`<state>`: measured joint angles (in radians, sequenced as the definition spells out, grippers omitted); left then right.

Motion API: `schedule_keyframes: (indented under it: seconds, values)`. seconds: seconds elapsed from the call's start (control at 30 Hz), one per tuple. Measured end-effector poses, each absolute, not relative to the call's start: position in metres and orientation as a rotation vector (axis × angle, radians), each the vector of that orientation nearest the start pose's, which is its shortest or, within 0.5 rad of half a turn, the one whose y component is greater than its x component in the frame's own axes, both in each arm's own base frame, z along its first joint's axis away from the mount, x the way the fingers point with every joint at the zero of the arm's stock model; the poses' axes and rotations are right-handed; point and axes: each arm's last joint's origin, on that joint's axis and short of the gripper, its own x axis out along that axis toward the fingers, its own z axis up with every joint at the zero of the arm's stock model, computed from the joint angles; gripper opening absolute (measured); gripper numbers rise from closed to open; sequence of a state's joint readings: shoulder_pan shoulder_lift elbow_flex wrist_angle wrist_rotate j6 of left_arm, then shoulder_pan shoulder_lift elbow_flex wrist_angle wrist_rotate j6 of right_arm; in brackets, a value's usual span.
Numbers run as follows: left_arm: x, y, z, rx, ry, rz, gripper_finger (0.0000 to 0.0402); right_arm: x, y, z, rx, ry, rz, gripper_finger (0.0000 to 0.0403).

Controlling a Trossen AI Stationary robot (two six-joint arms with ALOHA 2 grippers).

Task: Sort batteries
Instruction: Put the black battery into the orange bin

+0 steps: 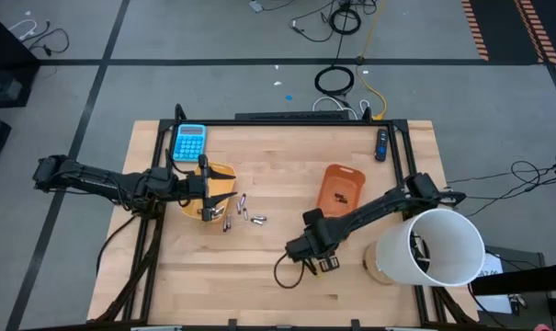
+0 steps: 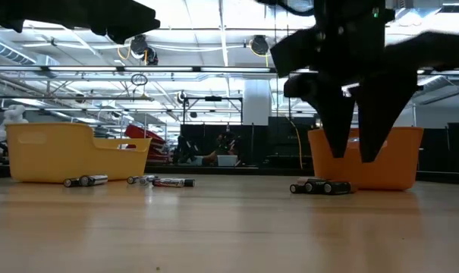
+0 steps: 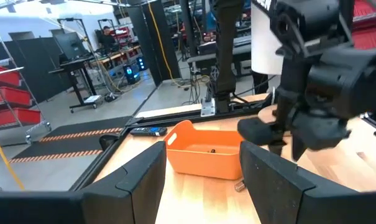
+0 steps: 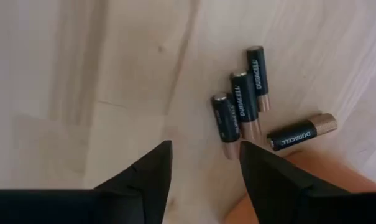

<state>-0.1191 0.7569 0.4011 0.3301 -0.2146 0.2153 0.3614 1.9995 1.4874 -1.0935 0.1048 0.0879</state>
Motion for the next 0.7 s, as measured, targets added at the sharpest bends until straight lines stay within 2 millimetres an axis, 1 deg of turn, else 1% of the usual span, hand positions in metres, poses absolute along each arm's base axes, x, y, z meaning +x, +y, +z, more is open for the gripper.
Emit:
schedule_keyframes:
  seconds: [0.2, 0.47, 0.53, 0.63, 0.7]
  values:
    - [0.174, -0.015, 0.254, 0.192, 0.031, 0.093, 0.0215, 0.349, 0.123, 0.171, -0.320, 1.543, 0.146, 0.0156]
    - [0.174, -0.015, 0.253, 0.188, 0.034, 0.093, 0.0215, 0.349, 0.120, 0.172, -0.447, 1.542, 0.201, 0.0142]
    - [0.174, -0.015, 0.253, 0.173, 0.039, 0.093, 0.0215, 0.348, 0.120, 0.178, -0.454, 1.564, 0.197, 0.0139]
    - [0.174, -0.015, 0.252, 0.169, 0.045, 0.092, 0.0215, 0.353, 0.122, 0.194, -0.491, 1.535, 0.159, 0.0135]
    - [0.174, -0.015, 0.252, 0.168, 0.044, 0.092, 0.0215, 0.355, 0.124, 0.201, -0.513, 1.520, 0.162, 0.0134]
